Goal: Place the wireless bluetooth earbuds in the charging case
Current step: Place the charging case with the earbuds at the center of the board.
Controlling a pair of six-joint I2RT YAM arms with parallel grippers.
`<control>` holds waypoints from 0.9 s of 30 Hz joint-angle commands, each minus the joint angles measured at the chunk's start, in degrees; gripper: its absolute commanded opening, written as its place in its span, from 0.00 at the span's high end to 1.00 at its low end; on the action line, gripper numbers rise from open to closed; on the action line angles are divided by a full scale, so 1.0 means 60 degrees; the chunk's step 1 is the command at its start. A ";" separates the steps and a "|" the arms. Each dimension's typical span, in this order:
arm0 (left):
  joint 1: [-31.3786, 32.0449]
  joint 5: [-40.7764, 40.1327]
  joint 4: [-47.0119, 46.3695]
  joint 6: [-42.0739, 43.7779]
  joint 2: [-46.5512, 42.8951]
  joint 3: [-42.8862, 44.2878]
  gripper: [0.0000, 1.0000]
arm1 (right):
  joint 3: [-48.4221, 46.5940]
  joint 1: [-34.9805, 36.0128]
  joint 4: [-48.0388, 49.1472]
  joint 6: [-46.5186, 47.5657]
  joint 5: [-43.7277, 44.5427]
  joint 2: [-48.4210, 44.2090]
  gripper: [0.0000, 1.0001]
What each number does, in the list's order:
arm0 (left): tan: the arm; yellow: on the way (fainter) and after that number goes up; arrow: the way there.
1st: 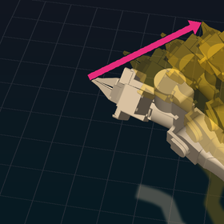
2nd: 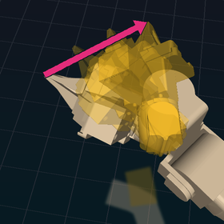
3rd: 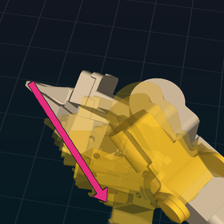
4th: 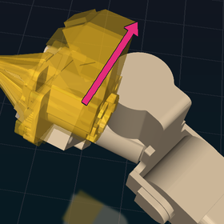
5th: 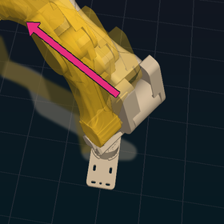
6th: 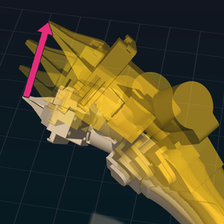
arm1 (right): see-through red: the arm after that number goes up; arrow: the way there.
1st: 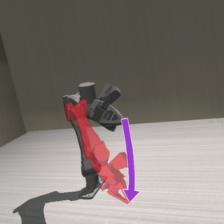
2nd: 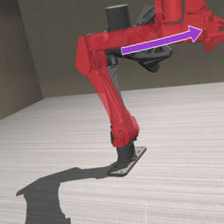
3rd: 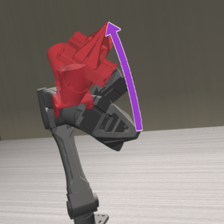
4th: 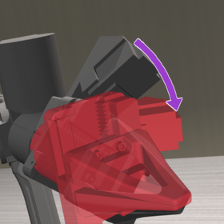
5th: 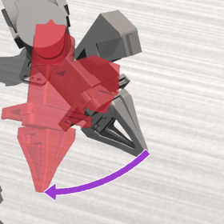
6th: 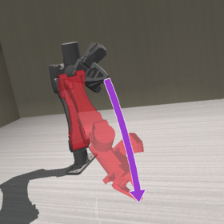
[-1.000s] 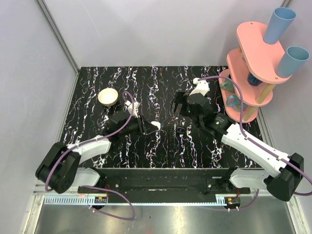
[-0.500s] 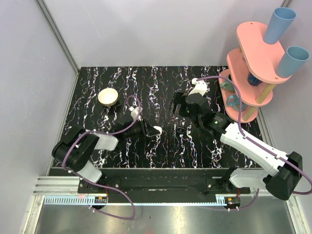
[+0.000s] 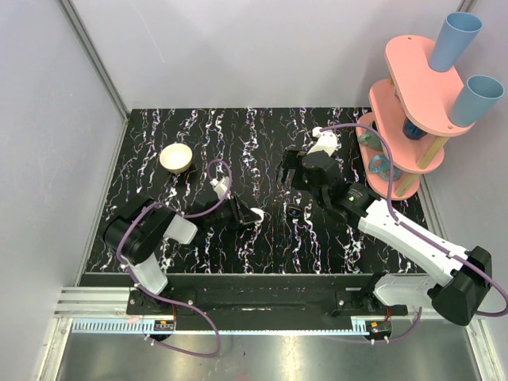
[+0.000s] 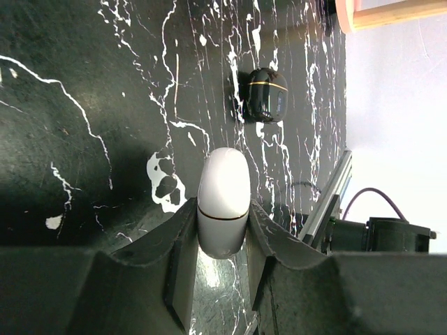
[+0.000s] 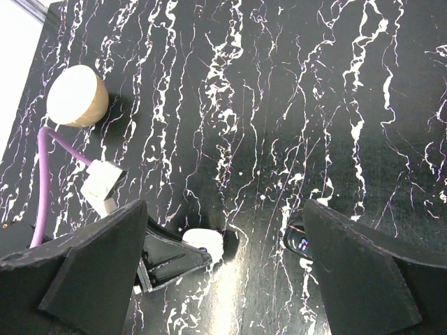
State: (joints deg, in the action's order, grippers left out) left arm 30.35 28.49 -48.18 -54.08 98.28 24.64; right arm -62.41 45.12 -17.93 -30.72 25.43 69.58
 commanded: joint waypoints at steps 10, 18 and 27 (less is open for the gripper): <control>-0.0034 -0.0882 0.1292 0.0781 -0.0560 0.0287 0.63 | -0.0130 -0.0123 0.0118 0.0022 -0.0064 0.0005 0.00; -0.0034 -0.1218 0.2346 0.1118 -0.1114 0.0419 0.54 | -0.0101 -0.0123 0.0103 0.0095 -0.0239 -0.0068 0.00; -0.0034 -0.2198 0.4511 0.2173 -0.2447 0.0756 0.40 | 0.0002 -0.0138 0.0118 0.0198 -0.0078 -0.0200 0.00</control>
State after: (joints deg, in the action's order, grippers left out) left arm 30.37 20.38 -27.66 -45.06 88.18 26.55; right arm -62.41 44.84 -17.96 -30.48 24.51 70.02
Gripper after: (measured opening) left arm 0.596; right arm 0.994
